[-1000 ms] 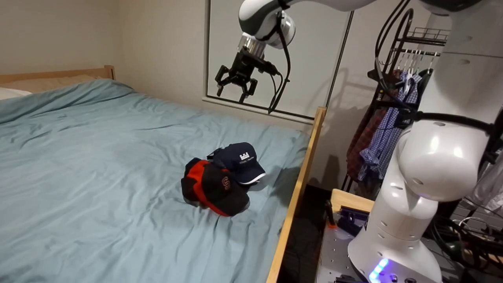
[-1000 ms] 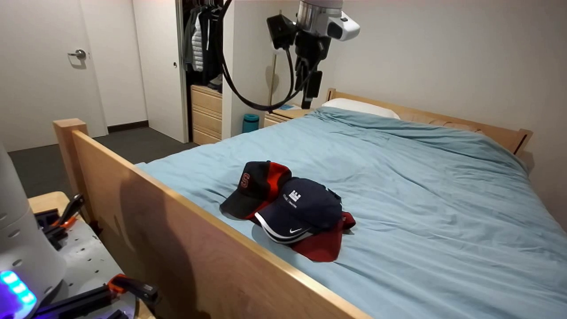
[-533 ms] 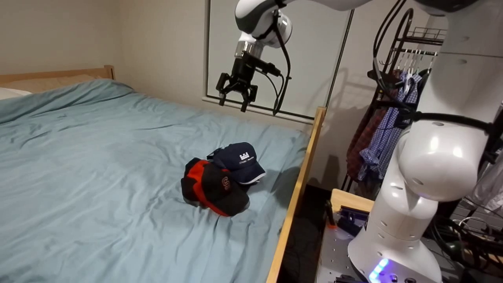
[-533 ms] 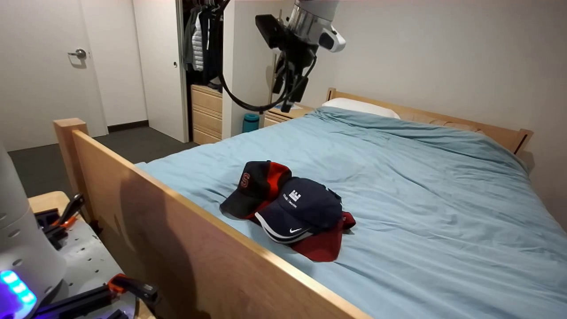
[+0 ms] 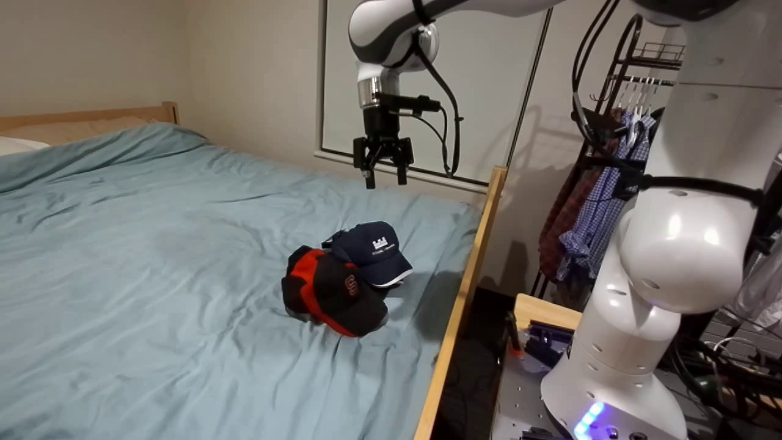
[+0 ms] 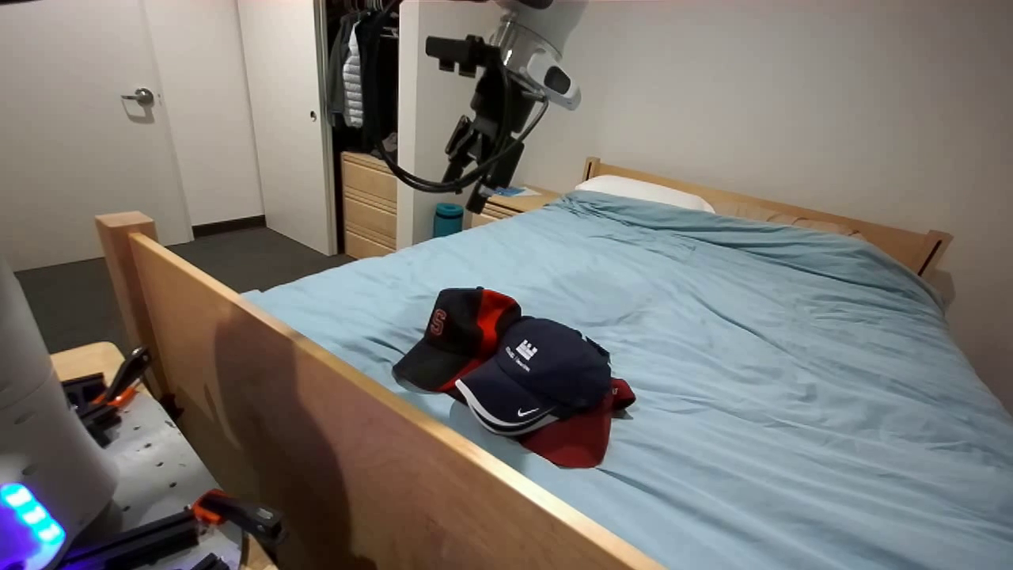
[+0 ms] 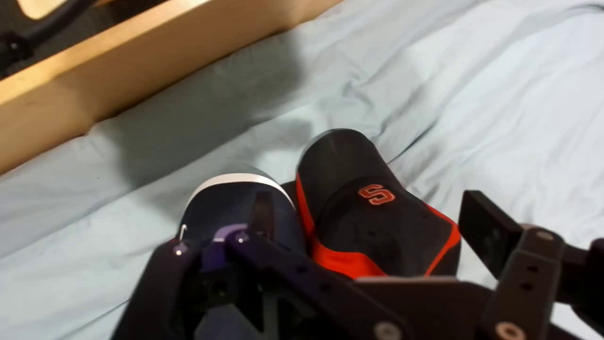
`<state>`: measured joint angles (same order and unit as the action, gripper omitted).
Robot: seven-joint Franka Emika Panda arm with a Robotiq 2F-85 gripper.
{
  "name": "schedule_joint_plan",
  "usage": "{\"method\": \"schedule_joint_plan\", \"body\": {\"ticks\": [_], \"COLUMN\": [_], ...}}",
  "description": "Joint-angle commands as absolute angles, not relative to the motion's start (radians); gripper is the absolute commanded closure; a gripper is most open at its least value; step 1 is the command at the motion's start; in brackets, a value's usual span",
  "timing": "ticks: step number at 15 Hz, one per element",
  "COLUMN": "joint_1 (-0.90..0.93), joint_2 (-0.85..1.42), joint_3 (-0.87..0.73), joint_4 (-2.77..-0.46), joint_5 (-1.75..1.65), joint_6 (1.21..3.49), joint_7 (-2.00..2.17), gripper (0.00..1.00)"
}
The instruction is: Stack the cap on the bed
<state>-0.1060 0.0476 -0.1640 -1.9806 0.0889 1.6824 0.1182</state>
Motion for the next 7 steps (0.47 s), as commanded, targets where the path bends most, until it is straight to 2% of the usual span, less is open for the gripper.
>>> {"method": "schedule_joint_plan", "body": {"ticks": [1,7], "joint_1": [-0.087,-0.083], "joint_2": [0.087,0.094], "joint_3": [-0.129,-0.115], "joint_4": [-1.964,-1.978], "joint_5": [-0.089,-0.113], "joint_6": [1.679,1.699], "joint_7": [0.149,0.127], "gripper": [0.0,0.0]}}
